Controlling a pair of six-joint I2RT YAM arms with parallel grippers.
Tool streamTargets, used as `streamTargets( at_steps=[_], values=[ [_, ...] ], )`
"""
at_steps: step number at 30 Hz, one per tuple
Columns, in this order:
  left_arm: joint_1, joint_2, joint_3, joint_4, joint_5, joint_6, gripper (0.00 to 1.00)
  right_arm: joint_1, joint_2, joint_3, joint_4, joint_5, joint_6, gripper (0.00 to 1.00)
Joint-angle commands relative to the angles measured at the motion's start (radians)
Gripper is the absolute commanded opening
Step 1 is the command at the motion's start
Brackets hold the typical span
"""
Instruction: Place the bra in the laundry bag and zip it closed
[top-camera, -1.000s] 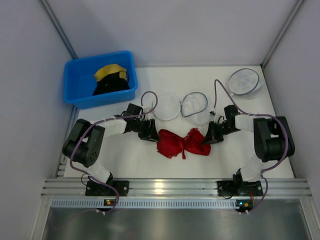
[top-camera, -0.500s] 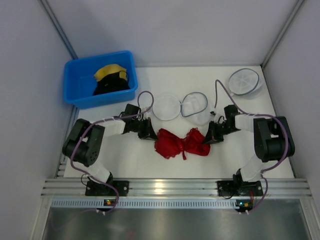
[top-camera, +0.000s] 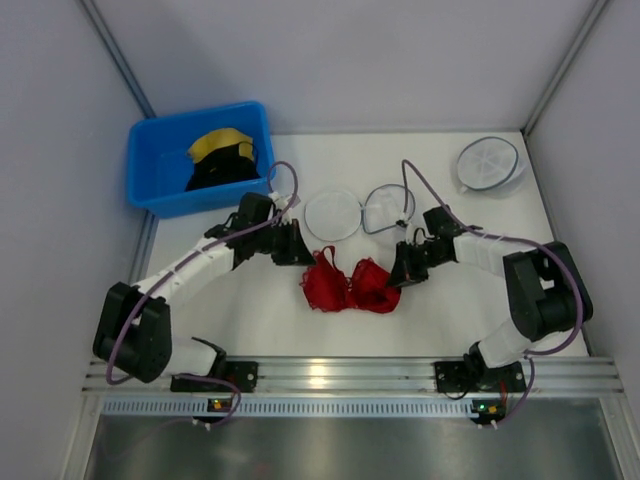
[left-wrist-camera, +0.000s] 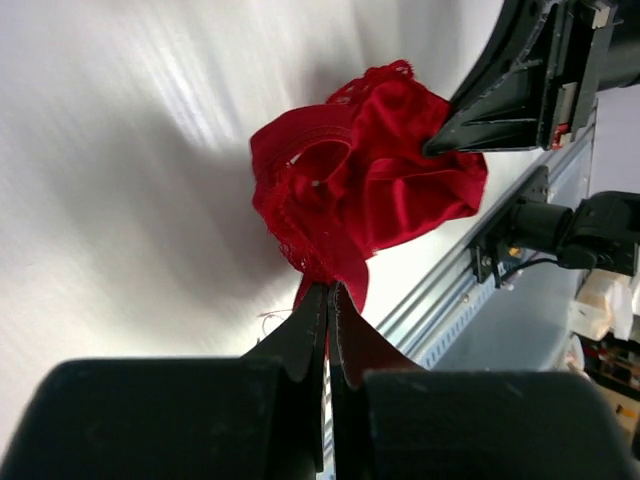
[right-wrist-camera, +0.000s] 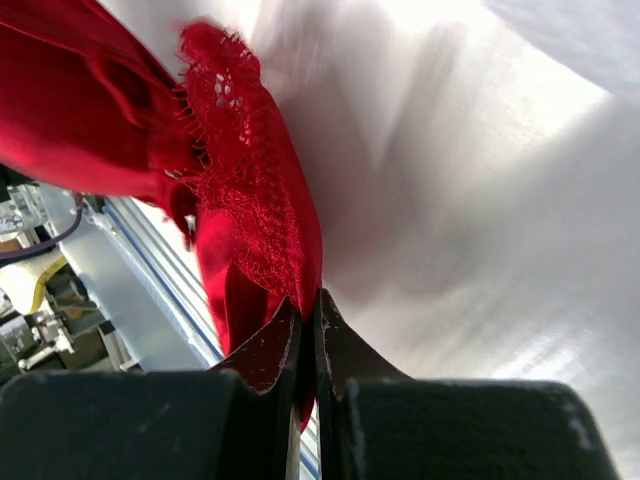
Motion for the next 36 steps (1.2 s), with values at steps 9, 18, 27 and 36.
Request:
streamTargets(
  at_steps=[9,18,27,36],
  values=[
    [-0.228,0.155,0.127,0.264,0.033,-0.197,0.00,0.085,0.073,0.085,0.099,-0.025,0.072,0.00],
    [-0.368,0.396,0.168,0.479,-0.021,-0.301,0.00,0.081,0.082,0.074,0.104,-0.057,0.072,0.00],
    [-0.343,0.391,0.179,0.494,-0.047,-0.248,0.04,0.039,0.045,0.146,-0.094,0.034,-0.092,0.65],
    [-0.336,0.218,0.191,0.294,-0.035,-0.122,0.40,-0.020,-0.015,0.214,-0.269,0.105,-0.244,0.68]
  ],
)
